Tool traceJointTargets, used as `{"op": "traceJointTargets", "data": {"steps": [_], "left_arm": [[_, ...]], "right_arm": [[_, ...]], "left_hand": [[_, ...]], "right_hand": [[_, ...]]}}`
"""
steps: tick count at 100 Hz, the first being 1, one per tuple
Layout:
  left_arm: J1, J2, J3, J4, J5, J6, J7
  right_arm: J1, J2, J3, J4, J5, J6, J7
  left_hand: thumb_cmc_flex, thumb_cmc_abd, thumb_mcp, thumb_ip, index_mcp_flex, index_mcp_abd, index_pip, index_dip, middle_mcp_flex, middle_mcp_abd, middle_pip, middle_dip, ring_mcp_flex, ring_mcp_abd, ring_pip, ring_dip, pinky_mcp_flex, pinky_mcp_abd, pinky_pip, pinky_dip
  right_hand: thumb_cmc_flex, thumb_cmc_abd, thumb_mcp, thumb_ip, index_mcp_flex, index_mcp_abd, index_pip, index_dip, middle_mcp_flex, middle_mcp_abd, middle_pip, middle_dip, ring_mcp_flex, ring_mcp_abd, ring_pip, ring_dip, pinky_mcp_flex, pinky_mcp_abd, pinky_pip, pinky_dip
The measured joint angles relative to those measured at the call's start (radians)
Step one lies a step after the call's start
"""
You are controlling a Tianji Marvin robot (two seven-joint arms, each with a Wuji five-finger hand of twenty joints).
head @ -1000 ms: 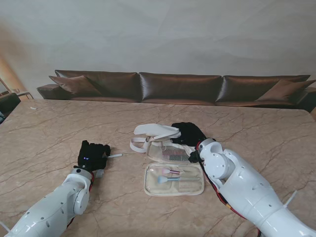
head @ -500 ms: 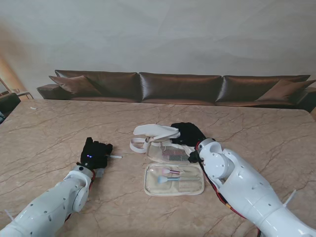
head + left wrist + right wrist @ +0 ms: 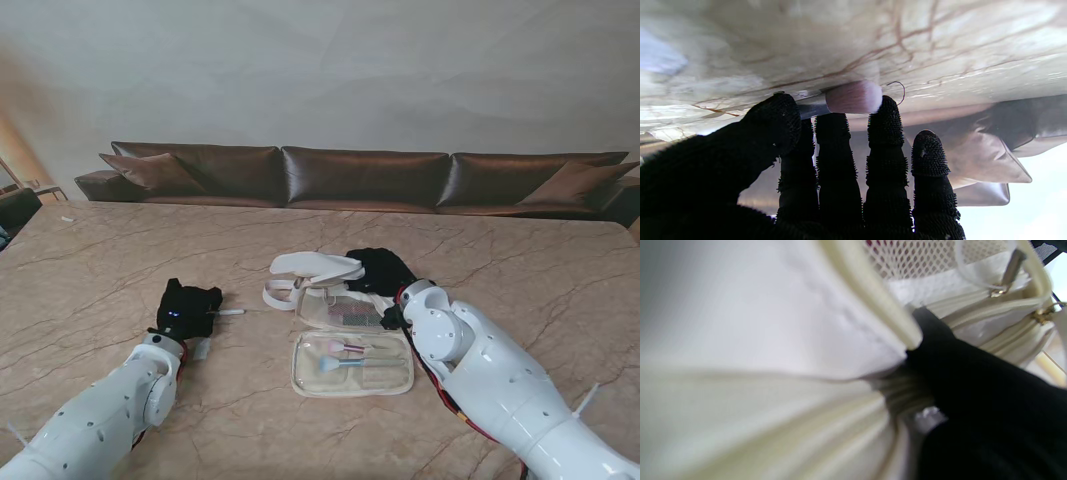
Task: Pack the cosmetics bag
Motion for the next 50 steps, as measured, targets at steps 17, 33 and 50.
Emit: {"op": "traceJointTargets", "data": {"steps": [17,33,50], "left_arm": [[0.047,0.014,-0.041,-0.054,0.068,-0.002,-0.012],[0.093,0.033,-0.074,-0.111,0.139,-0.005,-0.025],[0.148,0.049,-0.12,-0.179,0.2,-0.011,-0.051]], "right_arm": [[0.002,0.0,-0.002,0.002,0.001,-0.002,0.0],[0.002,0.0,-0.003,0.003,0.002,-0.002,-0.001],[0.003,-0.001,-0.004,0.005,0.002,-0.003,-0.003]], "left_hand": [[0.001,0.002,-0.012,0.004,0.0,0.0,0.0,0.002,0.018,0.017,-0.001,0.013,0.0,0.0,0.001,0.009,-0.002,0.0,0.0,0.0],[0.001,0.005,-0.008,0.008,0.0,0.0,0.0,0.002,0.031,0.02,-0.004,0.007,0.0,0.0,0.001,0.019,-0.002,0.0,0.0,0.0],[0.001,0.001,-0.016,-0.003,0.002,0.0,0.0,0.002,0.058,0.02,-0.005,-0.013,0.001,0.0,0.001,0.02,-0.002,0.0,0.0,0.0]], "right_hand": [[0.0,0.0,0.0,0.0,0.0,0.0,0.0,0.0,0.0,0.0,0.0,-0.001,0.0,0.0,0.002,0.0,0.002,0.0,0.001,0.0],[0.0,0.0,0.0,0.0,0.0,0.0,0.0,0.0,0.0,0.0,0.0,-0.002,0.0,0.0,0.004,0.0,0.003,0.0,0.002,0.0],[0.0,0.0,0.0,0.0,0.0,0.0,0.0,0.0,0.0,0.0,0.0,-0.002,0.0,0.0,0.004,0.0,0.003,0.0,0.002,0.0]]}}
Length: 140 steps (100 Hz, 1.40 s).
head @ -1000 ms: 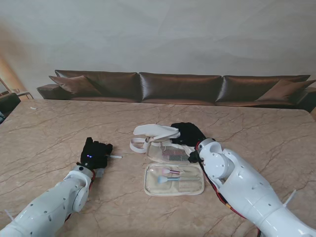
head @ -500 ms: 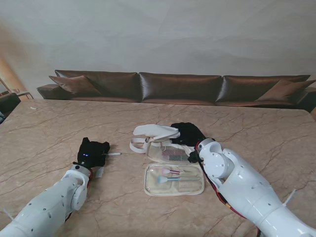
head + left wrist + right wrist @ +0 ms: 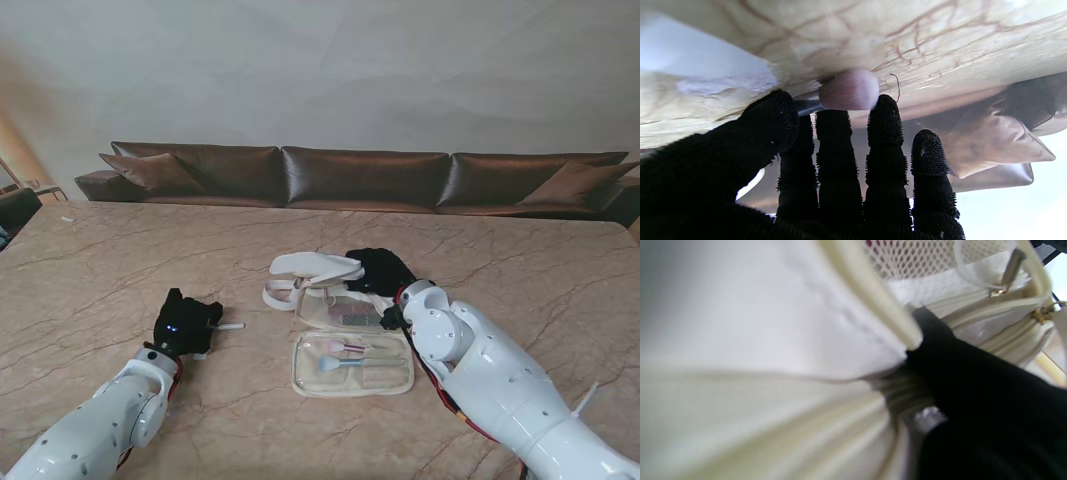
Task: Pack the cosmetics bag
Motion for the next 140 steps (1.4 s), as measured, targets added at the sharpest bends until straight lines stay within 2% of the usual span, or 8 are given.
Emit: {"op": "traceJointTargets", "data": {"steps": [31,58,80,110,140], "left_arm": [[0.053,0.008,-0.045,-0.086,0.033,-0.011,-0.034],[0.078,0.008,-0.067,-0.133,0.04,-0.011,-0.034],[0.134,0.009,-0.092,-0.217,0.069,-0.03,-0.023],[0.204,0.009,-0.088,-0.309,0.082,-0.064,0.007],[0.233,0.008,-0.023,-0.36,0.071,-0.091,0.012]], "right_arm": [[0.003,-0.002,-0.003,0.006,0.002,-0.003,-0.006],[0.002,-0.003,-0.002,0.006,0.003,-0.003,-0.006],[0.004,-0.003,-0.005,0.01,0.006,-0.004,-0.008],[0.011,-0.008,-0.015,0.022,0.013,-0.004,-0.017],[0.016,-0.011,-0.023,0.029,0.017,-0.005,-0.022]], "left_hand": [[-0.001,-0.001,-0.012,-0.003,0.01,0.0,0.0,0.001,0.017,-0.001,0.0,0.0,0.013,0.0,0.0,0.011,0.006,0.0,0.0,0.0],[-0.001,-0.001,-0.021,-0.003,0.01,0.0,0.0,0.013,0.021,-0.001,0.0,0.009,0.013,0.0,0.0,0.024,0.006,0.0,0.0,0.0],[-0.001,-0.001,-0.021,-0.003,0.011,0.0,0.0,0.014,0.021,-0.001,0.0,0.009,0.016,0.0,0.0,0.024,0.006,0.0,0.0,0.0],[-0.001,-0.001,-0.021,-0.003,0.012,0.0,0.0,0.014,0.027,-0.001,0.0,0.009,0.016,0.0,-0.001,0.025,0.006,0.0,0.0,0.0],[-0.001,-0.001,-0.021,-0.003,0.025,0.0,0.0,0.014,0.032,-0.001,-0.001,0.009,0.027,0.0,-0.01,0.025,0.014,0.0,0.0,0.0]], "right_hand": [[0.0,0.0,0.0,0.0,0.0,0.0,0.0,0.0,0.0,0.0,0.0,0.0,0.0,0.0,0.003,0.001,0.001,0.0,0.0,0.0],[0.0,0.0,0.0,0.0,0.0,0.0,0.0,0.0,0.0,0.0,0.0,0.0,0.0,0.0,0.004,0.001,0.001,0.0,0.0,0.0],[0.0,0.0,0.0,0.0,0.0,0.0,0.0,0.0,0.0,0.0,0.0,0.0,0.0,0.0,0.005,0.005,0.001,0.0,0.001,0.0],[0.0,0.0,0.0,0.001,0.0,0.0,0.0,0.0,0.0,0.0,0.0,0.0,0.0,0.001,0.015,0.009,0.002,0.001,0.001,0.0],[0.0,0.0,0.0,0.001,0.0,0.0,0.0,0.0,0.0,0.0,0.0,0.0,0.0,0.001,0.018,0.014,0.002,0.001,0.002,0.0]]}}
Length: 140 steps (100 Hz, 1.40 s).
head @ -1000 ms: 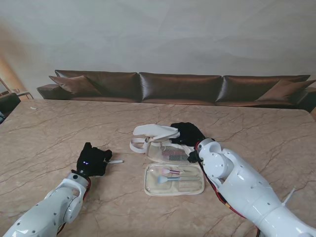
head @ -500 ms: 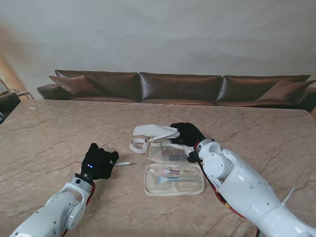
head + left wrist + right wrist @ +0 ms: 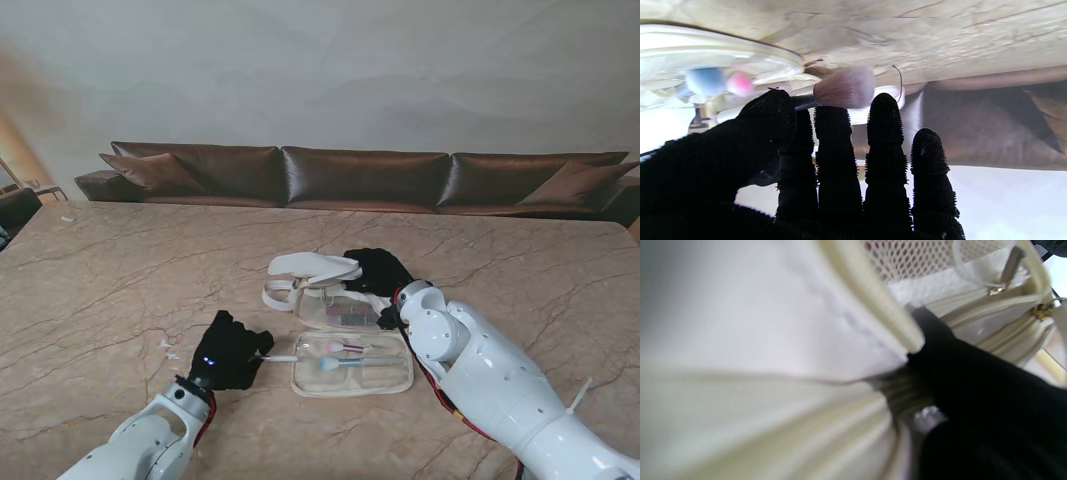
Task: Pack the cosmetics bag
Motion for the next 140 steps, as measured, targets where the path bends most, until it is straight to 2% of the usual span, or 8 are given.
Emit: {"op": "traceJointTargets", "data": {"steps": [33,45,90,97,108,120,128,140], "left_arm": [[-0.046,-0.01,0.137,-0.002,-0.04,0.028,-0.009],[-0.069,-0.013,0.182,0.002,-0.05,0.038,-0.026],[-0.109,-0.033,0.255,0.017,-0.083,0.092,-0.045],[-0.108,-0.039,0.25,0.024,-0.086,0.092,-0.022],[-0.093,-0.047,0.214,0.026,-0.08,0.092,0.013],[-0.064,-0.049,0.154,0.01,-0.061,0.093,0.017],[-0.05,-0.044,0.126,-0.009,-0.048,0.095,-0.005],[-0.047,-0.038,0.103,-0.017,-0.068,0.079,-0.058]], "right_arm": [[0.0,-0.004,-0.003,0.003,0.0,0.0,-0.011],[-0.001,-0.004,-0.002,0.004,0.0,-0.005,-0.012],[-0.008,-0.004,0.003,0.0,0.0,-0.013,-0.015],[-0.009,-0.004,0.003,0.0,0.0,-0.014,-0.015],[-0.01,-0.004,0.003,-0.001,0.0,-0.014,-0.014],[-0.01,-0.004,0.003,-0.002,0.0,-0.014,-0.013],[-0.01,-0.004,0.001,-0.002,0.0,-0.014,-0.013],[-0.007,-0.004,-0.005,0.001,0.003,-0.015,-0.013]], "left_hand": [[0.002,0.0,0.0,0.0,0.016,-0.001,-0.001,0.001,0.01,0.0,-0.007,0.001,0.0,0.0,-0.003,0.001,0.002,0.0,0.0,0.0],[0.005,0.015,0.001,0.003,0.035,-0.027,-0.001,0.011,0.01,-0.001,-0.007,0.001,0.001,0.0,-0.003,0.001,0.005,0.0,0.0,0.0],[0.007,0.018,0.003,0.007,0.042,-0.029,0.0,0.011,0.022,-0.002,-0.007,0.011,0.014,0.0,-0.003,0.012,0.006,0.0,0.0,0.003],[0.007,0.019,-0.015,0.008,0.019,-0.029,0.012,-0.067,0.017,-0.003,-0.055,-0.001,0.007,0.0,-0.022,0.012,-0.008,0.0,-0.001,0.011],[0.009,0.02,-0.039,0.008,-0.063,-0.031,0.031,-0.176,-0.088,-0.005,-0.092,-0.037,-0.071,0.0,-0.069,0.01,-0.055,0.0,-0.017,0.011],[0.006,0.044,-0.066,0.009,-0.137,-0.008,0.016,-0.243,-0.263,-0.006,-0.001,-0.136,-0.165,0.002,-0.086,-0.001,-0.115,0.0,-0.044,0.014],[-0.013,0.052,-0.079,0.009,-0.125,0.023,-0.072,-0.354,-0.349,-0.006,0.044,-0.266,-0.221,0.006,-0.114,-0.017,-0.157,0.0,-0.066,0.015],[-0.03,0.063,-0.13,0.009,-0.047,0.034,-0.133,-0.441,-0.392,-0.004,0.045,-0.33,-0.295,0.008,-0.152,-0.043,-0.208,-0.002,-0.1,0.016]], "right_hand": [[0.0,0.0,0.0,0.0,0.0,0.0,0.0,0.0,0.0,0.0,0.0,0.0,0.0,0.0,0.003,0.0,0.0,0.0,0.001,0.0],[0.0,0.0,0.0,0.0,0.0,0.0,0.0,0.0,0.0,0.0,0.0,0.0,0.0,0.0,0.004,0.0,0.0,0.0,0.001,0.0],[0.0,0.0,0.0,0.0,0.0,0.0,0.0,0.0,0.0,0.0,0.0,0.0,0.0,0.001,0.004,0.005,0.0,0.0,0.001,0.0],[0.0,0.0,0.0,0.0,0.0,0.0,0.0,0.0,0.0,0.0,0.0,0.0,0.0,0.001,0.004,0.005,0.0,0.0,0.001,0.0],[0.0,0.0,0.0,0.0,0.0,0.0,0.0,0.0,0.0,0.0,0.0,0.0,0.0,0.001,0.005,0.005,0.0,0.0,0.001,0.0],[0.0,0.0,0.0,0.0,0.0,0.0,0.0,0.0,0.0,0.0,0.0,0.0,0.0,0.001,0.005,0.005,0.0,0.0,0.001,0.0],[0.0,0.0,0.0,0.0,0.0,0.0,0.0,0.0,0.0,0.0,0.0,0.0,0.0,0.001,0.006,0.005,0.0,0.0,0.001,0.0],[0.0,0.0,0.0,0.0,0.0,0.0,0.0,0.0,0.0,0.0,0.0,0.0,0.0,0.001,0.009,0.005,0.0,0.001,0.001,0.0]]}}
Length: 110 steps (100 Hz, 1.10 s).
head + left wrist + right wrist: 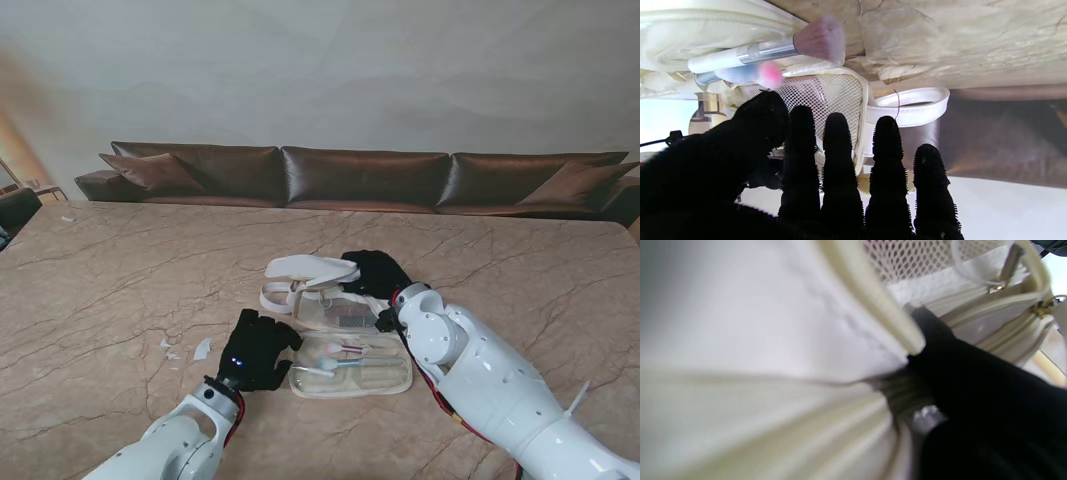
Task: Pack the cosmetics bag
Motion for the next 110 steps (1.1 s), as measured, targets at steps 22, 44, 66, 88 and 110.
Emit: {"op": "traceJointTargets", "data": {"steps": [22,44,66,88,110], "left_arm": [[-0.027,0.0,0.025,0.049,-0.052,-0.027,-0.004],[-0.058,-0.003,0.062,0.096,-0.082,-0.036,-0.012],[-0.063,-0.003,0.073,0.105,-0.082,-0.054,-0.018],[-0.085,0.001,0.104,0.119,-0.059,-0.051,-0.009],[-0.086,0.001,0.11,0.124,-0.038,-0.041,0.022]], "right_arm": [[0.003,-0.002,-0.005,0.004,0.004,-0.001,-0.002],[0.0,-0.002,0.0,0.001,0.002,0.0,0.001],[-0.003,-0.002,0.002,-0.002,0.002,0.0,0.002],[-0.002,-0.002,0.0,-0.001,0.003,-0.001,0.0],[-0.002,-0.002,0.0,-0.001,0.003,-0.001,0.001]], "left_hand": [[-0.045,0.045,-0.022,0.0,0.028,0.013,-0.117,-0.037,-0.074,0.001,-0.005,-0.016,-0.066,0.005,-0.034,-0.029,-0.054,-0.006,-0.04,0.0],[-0.044,0.045,-0.058,0.0,0.051,-0.01,-0.132,-0.038,-0.101,0.001,-0.014,-0.017,-0.105,0.007,-0.04,-0.032,-0.08,-0.014,-0.063,0.0],[-0.013,0.043,-0.113,0.003,0.109,-0.054,-0.081,-0.061,-0.101,0.001,-0.02,-0.024,-0.105,0.008,-0.037,-0.042,-0.084,-0.016,-0.067,0.002],[0.02,0.042,-0.091,0.008,0.139,-0.064,0.032,-0.122,-0.076,0.001,-0.022,-0.036,-0.101,0.009,-0.037,-0.042,-0.08,-0.016,-0.071,0.012],[0.022,0.025,-0.092,0.002,0.151,-0.068,0.058,-0.116,0.259,-0.019,-0.176,-0.195,0.146,-0.02,-0.004,-0.067,0.014,-0.026,-0.012,0.012]], "right_hand": [[0.0,0.0,0.0,0.0,0.0,0.0,0.0,0.0,0.0,0.0,0.0,0.0,0.0,0.005,0.003,0.001,0.0,0.001,0.0,0.0],[0.0,0.0,0.0,0.0,0.0,0.0,0.0,0.0,0.0,0.0,0.0,0.0,0.0,0.005,0.003,0.001,0.0,0.001,0.0,0.0],[0.0,0.0,0.0,0.0,0.0,0.0,0.0,0.0,0.0,0.0,0.0,0.0,0.0,0.005,0.003,0.001,0.0,0.001,0.0,0.0],[0.0,0.0,0.0,0.0,0.0,0.0,0.0,0.0,0.0,0.0,0.0,0.0,0.0,0.006,0.003,0.001,0.0,0.001,0.0,0.0],[0.0,0.0,0.0,0.0,0.0,0.0,0.0,0.0,0.0,0.0,0.0,0.0,0.0,0.006,0.003,0.001,0.0,0.001,0.0,0.0]]}}
